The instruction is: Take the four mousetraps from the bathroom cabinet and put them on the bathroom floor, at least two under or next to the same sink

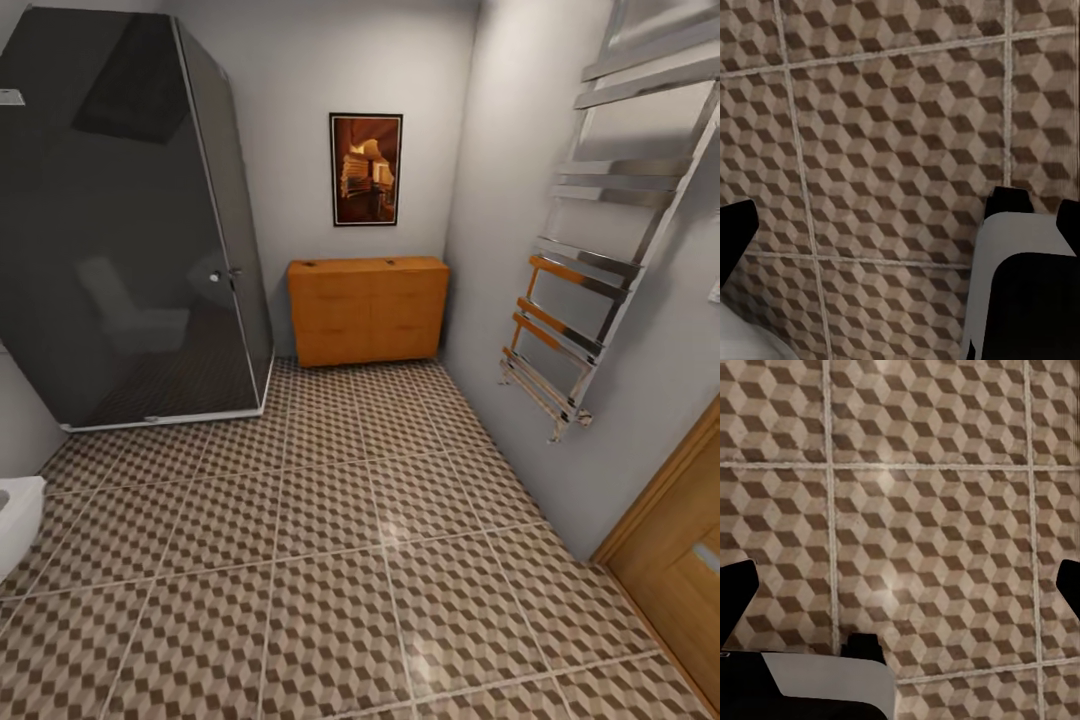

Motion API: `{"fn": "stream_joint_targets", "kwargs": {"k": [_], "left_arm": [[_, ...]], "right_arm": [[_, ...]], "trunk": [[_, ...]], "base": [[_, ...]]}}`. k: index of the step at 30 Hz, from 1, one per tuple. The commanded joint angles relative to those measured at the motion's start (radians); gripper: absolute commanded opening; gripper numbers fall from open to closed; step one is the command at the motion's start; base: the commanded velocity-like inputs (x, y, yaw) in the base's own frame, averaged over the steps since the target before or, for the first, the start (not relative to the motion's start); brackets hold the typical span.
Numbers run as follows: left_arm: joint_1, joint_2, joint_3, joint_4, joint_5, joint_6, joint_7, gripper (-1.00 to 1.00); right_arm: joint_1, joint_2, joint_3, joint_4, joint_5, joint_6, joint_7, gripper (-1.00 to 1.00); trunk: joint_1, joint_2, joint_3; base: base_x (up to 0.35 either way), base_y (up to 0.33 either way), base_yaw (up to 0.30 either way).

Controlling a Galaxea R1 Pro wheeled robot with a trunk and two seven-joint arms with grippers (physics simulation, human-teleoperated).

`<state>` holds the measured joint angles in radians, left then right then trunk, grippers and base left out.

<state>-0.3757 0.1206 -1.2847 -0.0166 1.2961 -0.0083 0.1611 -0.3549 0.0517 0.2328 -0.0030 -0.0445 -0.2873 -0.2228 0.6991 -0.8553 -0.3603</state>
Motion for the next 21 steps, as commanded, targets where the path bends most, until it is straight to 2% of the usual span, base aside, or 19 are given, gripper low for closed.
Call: {"fn": "stream_joint_targets", "kwargs": {"k": [1, 8, 21], "left_arm": [[0.000, 0.001, -0.008, -0.002, 0.008, -0.001, 0.005, 1.00], [0.000, 0.001, -0.008, -0.002, 0.008, -0.001, 0.005, 1.00], [0.000, 0.001, -0.008, -0.002, 0.008, 0.001, 0.005, 1.00]], "right_arm": [[-0.001, 0.000, 0.008, 0.002, -0.005, -0.003, -0.004, 1.00], [-0.001, 0.000, 0.008, 0.002, -0.005, -0.004, -0.004, 1.00], [-0.001, 0.000, 0.008, 0.002, -0.005, -0.004, -0.004, 1.00]], "trunk": [[0.001, -0.001, -0.001], [0.001, -0.001, -0.001], [0.001, -0.001, -0.001]], "base": [[0.330, -0.024, -0.262], [0.330, -0.051, -0.143], [0.330, -0.083, -0.020]]}}
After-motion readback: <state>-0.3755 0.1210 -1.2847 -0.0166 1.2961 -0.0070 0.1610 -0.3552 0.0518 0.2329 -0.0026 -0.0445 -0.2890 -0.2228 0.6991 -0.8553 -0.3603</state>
